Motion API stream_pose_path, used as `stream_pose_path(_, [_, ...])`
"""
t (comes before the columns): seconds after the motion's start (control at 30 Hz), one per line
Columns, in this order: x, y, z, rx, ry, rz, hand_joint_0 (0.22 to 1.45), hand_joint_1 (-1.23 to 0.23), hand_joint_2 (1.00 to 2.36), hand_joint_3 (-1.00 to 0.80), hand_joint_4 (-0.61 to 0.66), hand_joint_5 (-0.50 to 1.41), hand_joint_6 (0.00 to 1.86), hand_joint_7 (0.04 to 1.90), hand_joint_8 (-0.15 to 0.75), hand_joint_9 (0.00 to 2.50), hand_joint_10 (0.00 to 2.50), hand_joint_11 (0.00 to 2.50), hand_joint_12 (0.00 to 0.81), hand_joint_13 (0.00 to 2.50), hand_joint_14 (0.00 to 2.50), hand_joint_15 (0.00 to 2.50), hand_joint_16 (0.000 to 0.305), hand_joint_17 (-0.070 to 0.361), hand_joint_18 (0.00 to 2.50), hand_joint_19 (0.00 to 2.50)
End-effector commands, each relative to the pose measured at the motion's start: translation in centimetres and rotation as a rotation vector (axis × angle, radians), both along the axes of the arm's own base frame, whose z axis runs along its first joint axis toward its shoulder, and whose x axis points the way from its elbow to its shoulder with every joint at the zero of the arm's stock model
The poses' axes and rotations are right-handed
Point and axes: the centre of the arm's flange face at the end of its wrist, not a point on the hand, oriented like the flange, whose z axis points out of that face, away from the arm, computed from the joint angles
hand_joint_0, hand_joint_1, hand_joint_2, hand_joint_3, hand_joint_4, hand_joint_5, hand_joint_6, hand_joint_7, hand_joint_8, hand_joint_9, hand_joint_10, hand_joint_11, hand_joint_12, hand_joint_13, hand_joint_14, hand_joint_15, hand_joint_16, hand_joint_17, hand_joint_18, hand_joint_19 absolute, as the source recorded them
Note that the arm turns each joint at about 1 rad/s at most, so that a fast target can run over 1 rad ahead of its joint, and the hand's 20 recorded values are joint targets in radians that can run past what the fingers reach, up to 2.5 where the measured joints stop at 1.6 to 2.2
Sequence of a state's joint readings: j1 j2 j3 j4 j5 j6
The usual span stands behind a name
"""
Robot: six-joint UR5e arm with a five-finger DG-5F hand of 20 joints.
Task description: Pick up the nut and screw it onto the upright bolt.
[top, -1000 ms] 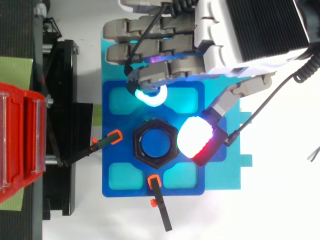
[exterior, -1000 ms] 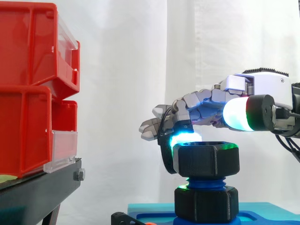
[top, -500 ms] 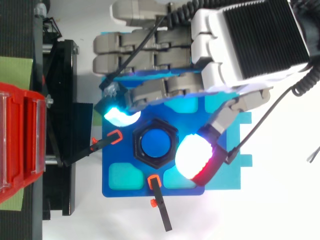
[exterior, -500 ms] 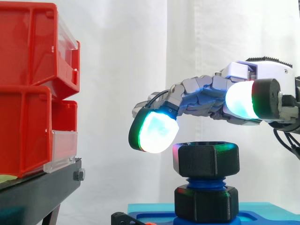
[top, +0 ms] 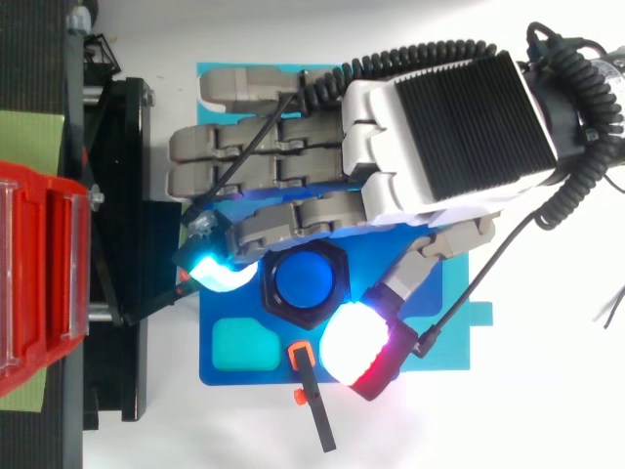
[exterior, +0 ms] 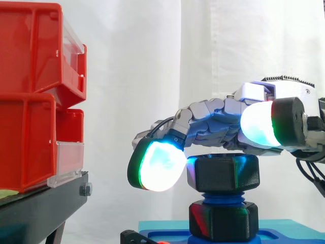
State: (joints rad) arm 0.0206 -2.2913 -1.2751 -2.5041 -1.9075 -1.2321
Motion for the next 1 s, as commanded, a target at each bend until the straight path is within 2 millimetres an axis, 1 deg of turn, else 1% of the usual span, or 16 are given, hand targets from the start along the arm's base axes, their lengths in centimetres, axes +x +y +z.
stream_pose_path(0.0, [0.0, 0.0, -0.1, 0.006, 0.004, 0.006, 0.47, -0.15, 1.00, -0.50, 0.20, -0.19, 0.50, 0.77, 0.210, 0.23, 0.00, 0.00, 0.317, 0.09, 0.00, 0.00, 0.043, 0.097, 0.00, 0.00])
stream_pose_path(0.2, [0.0, -0.2, -0.2, 0.006, 0.007, 0.005, 0.47, -0.16, 1.00, -0.50, 0.23, -0.17, 0.50, 0.89, 0.222, 0.26, 0.00, 0.00, 0.317, 0.12, 0.00, 0.00, 0.042, 0.094, 0.00, 0.00])
stream_pose_path(0.37, [-0.1, -0.6, -0.1, 0.006, 0.005, 0.000, 0.48, -0.17, 1.00, -0.50, 0.24, -0.15, 0.50, 1.09, 0.233, 0.30, 0.00, 0.00, 0.314, 0.15, 0.00, 0.00, 0.040, 0.091, 0.00, 0.00])
stream_pose_path(0.43, [-0.1, -0.9, -0.1, 0.005, 0.005, -0.003, 0.48, -0.18, 1.00, -0.50, 0.23, -0.14, 0.50, 1.18, 0.236, 0.31, 0.00, 0.00, 0.313, 0.15, 0.00, 0.00, 0.039, 0.089, 0.00, 0.00])
stream_pose_path(0.57, [-0.2, -1.6, -0.1, 0.002, 0.002, -0.004, 0.48, -0.19, 1.00, -0.50, 0.21, -0.13, 0.50, 1.28, 0.239, 0.33, 0.00, 0.00, 0.310, 0.17, 0.00, 0.00, 0.039, 0.088, 0.00, 0.00])
stream_pose_path(0.7, [-0.3, -2.5, 0.0, -0.006, -0.010, -0.008, 0.48, -0.20, 1.00, -0.50, 0.21, -0.12, 0.50, 1.34, 0.243, 0.34, 0.00, 0.00, 0.309, 0.18, 0.00, 0.00, 0.039, 0.087, 0.00, 0.00])
stream_pose_path(0.73, [-0.4, -2.9, 0.1, -0.010, -0.015, -0.011, 0.48, -0.20, 1.00, -0.50, 0.21, -0.11, 0.50, 1.40, 0.244, 0.35, 0.00, 0.00, 0.310, 0.18, 0.00, 0.00, 0.038, 0.086, 0.00, 0.00])
stream_pose_path(0.8, [-0.4, -3.3, 0.1, -0.014, -0.021, -0.013, 0.48, -0.21, 1.00, -0.50, 0.21, -0.11, 0.51, 1.41, 0.244, 0.35, 0.00, 0.00, 0.309, 0.18, 0.00, 0.00, 0.038, 0.086, 0.00, 0.00])
stream_pose_path(0.9, [-0.5, -3.9, 0.1, -0.022, -0.025, -0.013, 0.49, -0.21, 1.00, -0.50, 0.20, -0.11, 0.55, 1.37, 0.246, 0.38, 0.00, 0.00, 0.308, 0.19, 0.00, 0.00, 0.038, 0.085, 0.00, 0.00])
stream_pose_path(0.93, [-0.6, -4.4, 0.3, -0.041, -0.035, -0.012, 0.49, -0.22, 1.00, -0.50, 0.20, -0.11, 0.57, 1.35, 0.250, 0.39, 0.00, 0.00, 0.309, 0.20, 0.00, 0.00, 0.037, 0.084, 0.00, 0.00])
stream_pose_path(0.97, [-0.6, -4.5, 0.4, -0.046, -0.038, -0.012, 0.49, -0.22, 1.00, -0.50, 0.20, -0.10, 0.60, 1.31, 0.251, 0.42, 0.00, 0.00, 0.308, 0.22, 0.00, 0.00, 0.037, 0.083, 0.00, 0.00])
